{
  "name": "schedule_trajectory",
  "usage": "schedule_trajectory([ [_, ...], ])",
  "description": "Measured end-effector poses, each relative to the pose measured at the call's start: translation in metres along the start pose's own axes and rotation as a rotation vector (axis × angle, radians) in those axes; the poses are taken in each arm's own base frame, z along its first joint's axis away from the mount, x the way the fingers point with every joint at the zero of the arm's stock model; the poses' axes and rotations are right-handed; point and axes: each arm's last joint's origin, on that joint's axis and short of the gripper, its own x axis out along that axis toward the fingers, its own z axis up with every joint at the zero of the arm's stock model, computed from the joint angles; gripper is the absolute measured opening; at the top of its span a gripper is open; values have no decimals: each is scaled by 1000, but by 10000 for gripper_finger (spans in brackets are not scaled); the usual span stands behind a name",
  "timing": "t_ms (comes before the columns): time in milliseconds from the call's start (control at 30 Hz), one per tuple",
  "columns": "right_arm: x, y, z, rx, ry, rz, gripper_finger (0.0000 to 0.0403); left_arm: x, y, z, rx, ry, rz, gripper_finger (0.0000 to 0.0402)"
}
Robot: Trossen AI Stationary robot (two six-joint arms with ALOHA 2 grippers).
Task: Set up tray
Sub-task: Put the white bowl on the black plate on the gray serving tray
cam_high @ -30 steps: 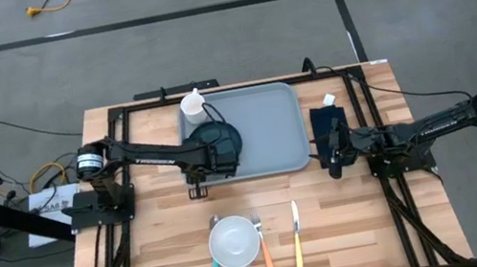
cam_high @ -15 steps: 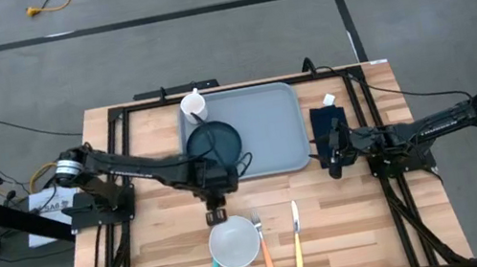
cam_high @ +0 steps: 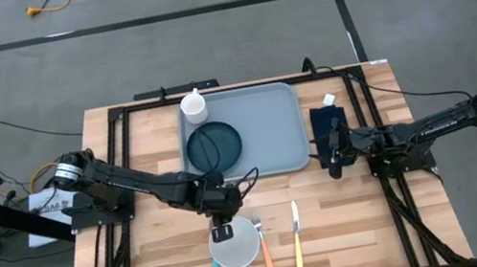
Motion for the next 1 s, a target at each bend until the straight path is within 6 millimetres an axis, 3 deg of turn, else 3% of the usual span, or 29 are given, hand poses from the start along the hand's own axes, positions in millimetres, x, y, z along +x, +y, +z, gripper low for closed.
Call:
schedule_trajectory([
  [400, 0, 0, 0, 0, 0, 0, 211, 6, -1, -3, 2, 25, 46, 174],
  [700, 0, 0, 0, 0, 0, 0, 211, 34, -2, -6, 28, 106, 49, 183],
  [1000, 0, 0, 0, -1, 2, 0, 211, 41, -3, -7, 36, 134, 20, 183],
])
